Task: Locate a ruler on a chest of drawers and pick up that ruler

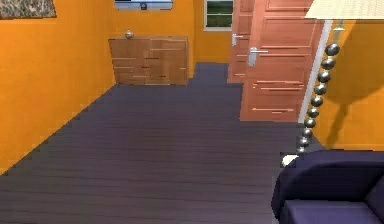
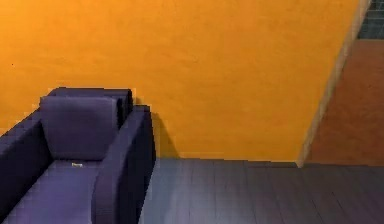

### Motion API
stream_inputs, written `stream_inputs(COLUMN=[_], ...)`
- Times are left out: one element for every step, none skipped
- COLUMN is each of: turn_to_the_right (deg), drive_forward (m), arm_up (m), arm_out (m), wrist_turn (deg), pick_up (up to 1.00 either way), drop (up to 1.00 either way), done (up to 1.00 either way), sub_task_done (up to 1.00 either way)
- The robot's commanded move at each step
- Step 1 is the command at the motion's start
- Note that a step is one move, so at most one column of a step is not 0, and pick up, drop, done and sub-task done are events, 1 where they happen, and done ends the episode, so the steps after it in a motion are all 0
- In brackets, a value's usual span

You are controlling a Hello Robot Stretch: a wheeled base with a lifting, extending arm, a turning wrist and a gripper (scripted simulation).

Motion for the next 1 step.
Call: stream_inputs(turn_to_the_right=[3.0], drive_forward=[0.0], arm_up=[0.0], arm_out=[0.0], wrist_turn=[0.0], pick_up=[0.0], drop=[0.0], done=[0.0], sub_task_done=[0.0])
